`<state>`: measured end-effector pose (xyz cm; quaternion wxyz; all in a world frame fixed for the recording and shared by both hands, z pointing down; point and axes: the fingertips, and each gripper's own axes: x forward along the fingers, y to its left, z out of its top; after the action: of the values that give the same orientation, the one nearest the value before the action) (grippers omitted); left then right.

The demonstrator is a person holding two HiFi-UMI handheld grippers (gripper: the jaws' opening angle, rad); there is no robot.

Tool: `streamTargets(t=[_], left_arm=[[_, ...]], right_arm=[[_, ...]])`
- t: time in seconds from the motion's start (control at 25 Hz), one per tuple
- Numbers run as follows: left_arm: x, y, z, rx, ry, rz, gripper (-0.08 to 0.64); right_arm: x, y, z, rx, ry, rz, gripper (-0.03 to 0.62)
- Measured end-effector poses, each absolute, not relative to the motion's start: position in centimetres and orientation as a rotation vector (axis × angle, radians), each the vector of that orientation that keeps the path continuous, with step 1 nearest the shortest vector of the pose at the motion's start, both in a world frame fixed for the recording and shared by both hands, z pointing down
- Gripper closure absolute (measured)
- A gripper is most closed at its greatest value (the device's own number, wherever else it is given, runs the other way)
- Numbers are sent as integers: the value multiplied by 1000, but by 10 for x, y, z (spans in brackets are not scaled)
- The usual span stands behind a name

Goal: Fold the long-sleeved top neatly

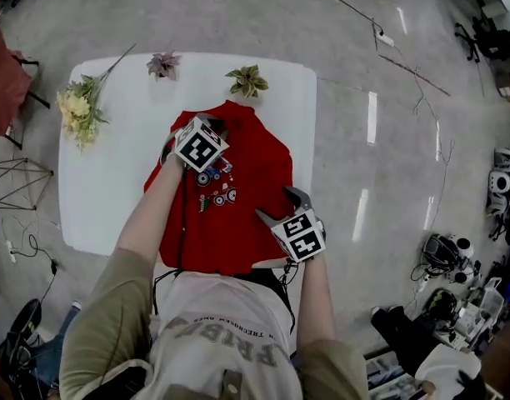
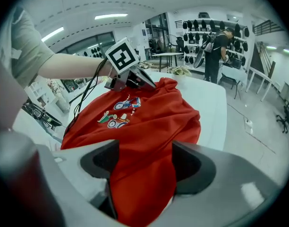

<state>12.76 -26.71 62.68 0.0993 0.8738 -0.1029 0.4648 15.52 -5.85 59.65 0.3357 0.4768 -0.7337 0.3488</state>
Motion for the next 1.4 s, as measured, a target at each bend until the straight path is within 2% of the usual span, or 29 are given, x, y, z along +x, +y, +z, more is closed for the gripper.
streamTargets(t=[0.04, 0.2, 0.6, 0.64, 0.72, 0.8, 0.92, 1.04, 1.28, 1.4], left_arm=[[127, -273, 622, 2602, -347, 1339, 532], [113, -308, 590, 2687, -599, 1159, 535], [95, -331, 622, 2610, -686, 1305, 529], [94, -332, 619, 2610, -711, 1287, 504], [87, -332, 602, 2617, -762, 1216, 406], [74, -325, 577, 2623, -797, 1119, 385], [46, -274, 542, 2578, -755, 1021, 382], [31, -178, 535, 2523, -599, 1037, 382], [18, -10, 599, 2311, -474, 1311, 382], [14, 23, 609, 2238, -540, 1291, 382]], right_arm=[[155, -57, 597, 1254, -1910, 916, 241], [153, -53, 592, 1295, -1912, 936, 241], [140, -42, 616, 1237, -1885, 992, 241], [140, -40, 620, 1229, -1880, 998, 241], [141, -37, 625, 1209, -1874, 1000, 241], [143, -37, 627, 1197, -1886, 988, 241], [140, -37, 616, 1193, -1939, 938, 241], [129, -24, 601, 1138, -2010, 859, 241], [82, 24, 586, 796, -2200, 739, 241], [47, 63, 584, 536, -2280, 694, 252]])
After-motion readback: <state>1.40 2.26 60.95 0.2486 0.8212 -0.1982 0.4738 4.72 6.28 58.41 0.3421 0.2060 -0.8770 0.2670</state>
